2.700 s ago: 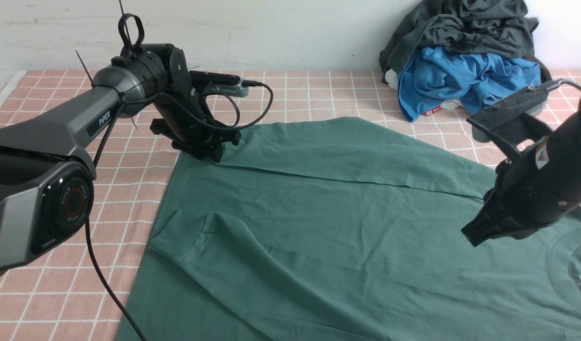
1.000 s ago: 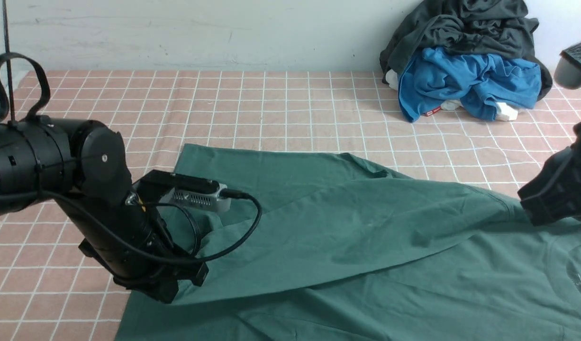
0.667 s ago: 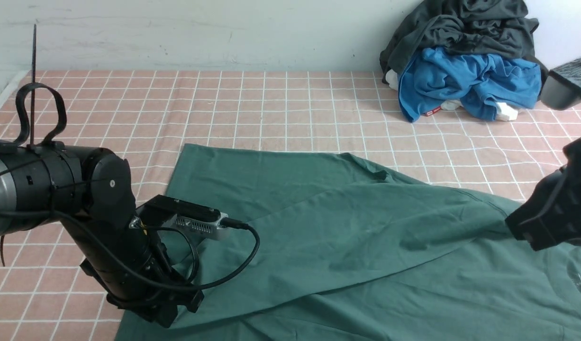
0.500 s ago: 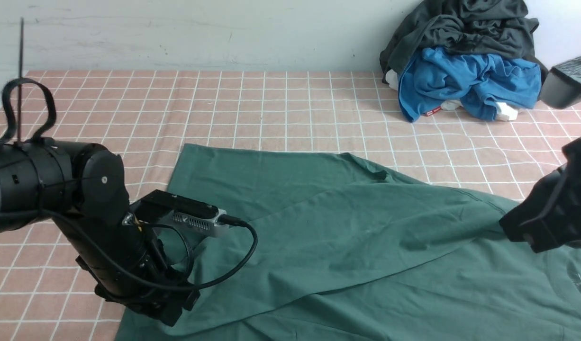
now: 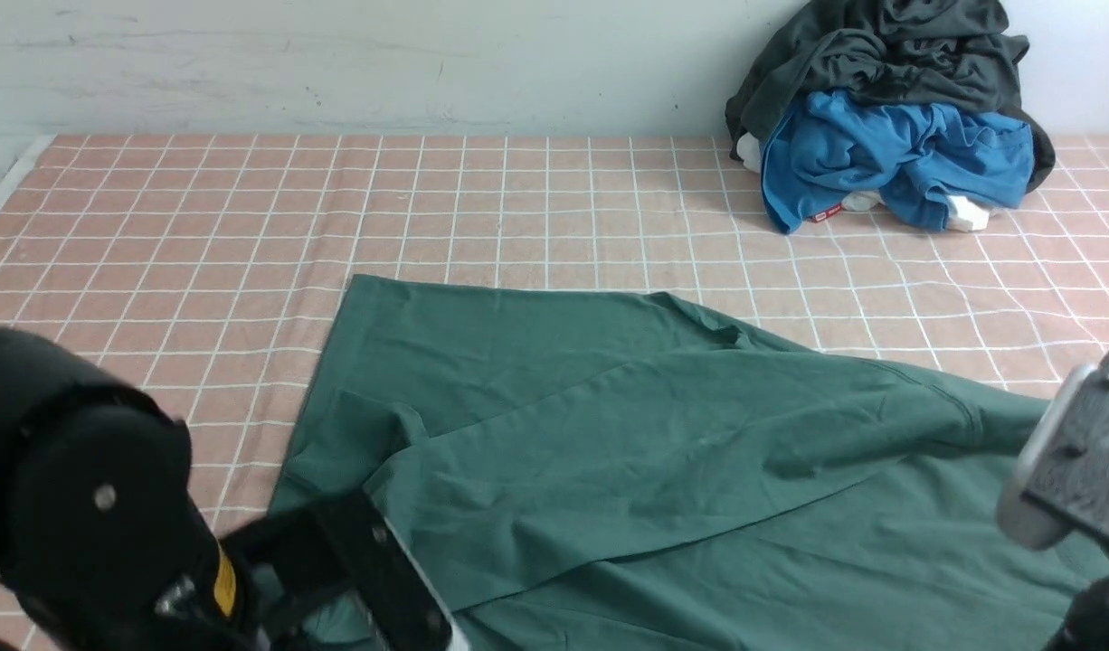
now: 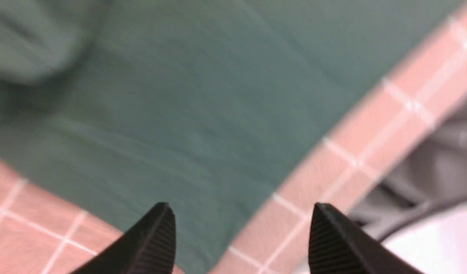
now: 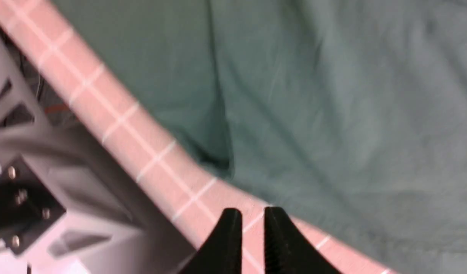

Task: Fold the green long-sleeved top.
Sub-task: Use both arms simultaneously to clamp the lower edge of the clothing fabric

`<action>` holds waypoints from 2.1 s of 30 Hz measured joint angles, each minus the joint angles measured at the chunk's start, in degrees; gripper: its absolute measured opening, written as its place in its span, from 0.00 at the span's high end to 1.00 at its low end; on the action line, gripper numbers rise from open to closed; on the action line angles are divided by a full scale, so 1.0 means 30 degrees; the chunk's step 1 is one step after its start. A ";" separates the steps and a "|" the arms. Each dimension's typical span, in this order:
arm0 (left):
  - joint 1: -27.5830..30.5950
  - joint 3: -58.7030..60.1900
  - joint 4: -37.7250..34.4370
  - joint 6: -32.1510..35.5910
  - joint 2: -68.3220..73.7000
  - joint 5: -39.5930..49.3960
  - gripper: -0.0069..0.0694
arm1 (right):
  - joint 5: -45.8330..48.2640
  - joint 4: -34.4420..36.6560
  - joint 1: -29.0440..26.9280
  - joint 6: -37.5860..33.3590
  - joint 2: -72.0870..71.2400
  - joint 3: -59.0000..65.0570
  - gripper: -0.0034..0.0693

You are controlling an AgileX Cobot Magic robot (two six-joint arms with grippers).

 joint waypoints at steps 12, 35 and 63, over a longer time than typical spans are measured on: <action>-0.1928 0.6220 0.2665 0.2303 0.0633 -0.5711 0.20 | -0.0044 -0.0766 0.0031 0.0000 0.0000 0.0896 0.58; -0.1929 0.6403 0.6197 -0.0716 0.0720 -0.7691 0.20 | -0.0044 -0.0766 0.0031 0.0000 0.0000 0.0920 0.58; -0.1929 0.4509 0.7241 -0.2684 0.0720 -0.5599 0.90 | -0.0098 -0.1696 0.0031 -0.2709 0.0000 0.0977 0.50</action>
